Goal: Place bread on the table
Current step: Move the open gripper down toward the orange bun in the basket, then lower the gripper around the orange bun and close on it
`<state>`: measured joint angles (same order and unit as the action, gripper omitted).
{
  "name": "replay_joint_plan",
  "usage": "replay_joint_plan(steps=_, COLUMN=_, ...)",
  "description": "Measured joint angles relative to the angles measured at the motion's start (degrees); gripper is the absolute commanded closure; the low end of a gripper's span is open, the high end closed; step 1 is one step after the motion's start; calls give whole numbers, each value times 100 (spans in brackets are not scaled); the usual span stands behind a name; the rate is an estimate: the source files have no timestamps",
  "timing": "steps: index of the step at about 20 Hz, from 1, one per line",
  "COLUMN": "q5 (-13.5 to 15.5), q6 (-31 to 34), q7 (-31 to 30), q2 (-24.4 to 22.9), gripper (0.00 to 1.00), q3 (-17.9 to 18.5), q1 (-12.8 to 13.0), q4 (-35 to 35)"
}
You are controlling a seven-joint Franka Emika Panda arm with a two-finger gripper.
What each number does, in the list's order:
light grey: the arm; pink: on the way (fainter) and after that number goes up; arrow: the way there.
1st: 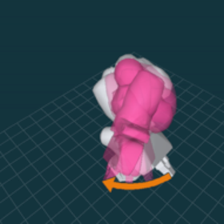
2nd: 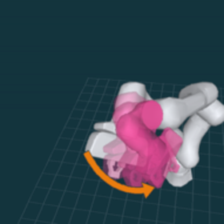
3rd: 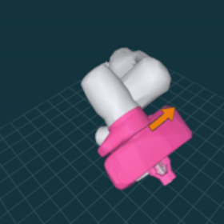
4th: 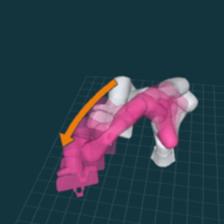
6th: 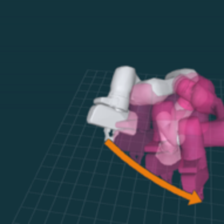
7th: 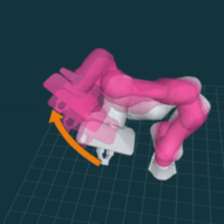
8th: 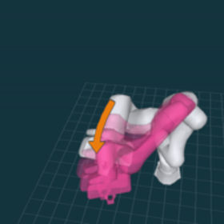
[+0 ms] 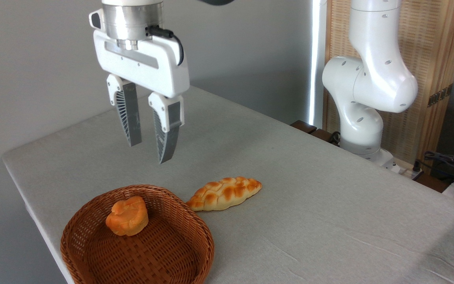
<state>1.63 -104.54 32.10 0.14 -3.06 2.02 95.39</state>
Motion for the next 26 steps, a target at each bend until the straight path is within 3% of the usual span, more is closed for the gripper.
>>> replay_joint_plan(steps=6, q5=0, q6=-713, q7=1, q2=372, gripper=0, q3=-163, q1=27, q4=232)
replay_joint_plan(steps=11, q5=0, q6=-1271, q7=1, q2=741, gripper=0, q3=-515, q1=49, q4=447)
replay_joint_plan(steps=19, q5=-607, q6=-1993, q7=72, q2=931, gripper=0, q3=-581, q1=57, q4=761)
replay_joint_plan(steps=25, q5=-688, q6=-2114, q7=128, q2=1069, gripper=0, q3=-701, q1=60, q4=911)
replay_joint_plan(steps=26, q5=-688, q6=-2114, q7=128, q2=1093, gripper=5, q3=-724, q1=59, q4=912)
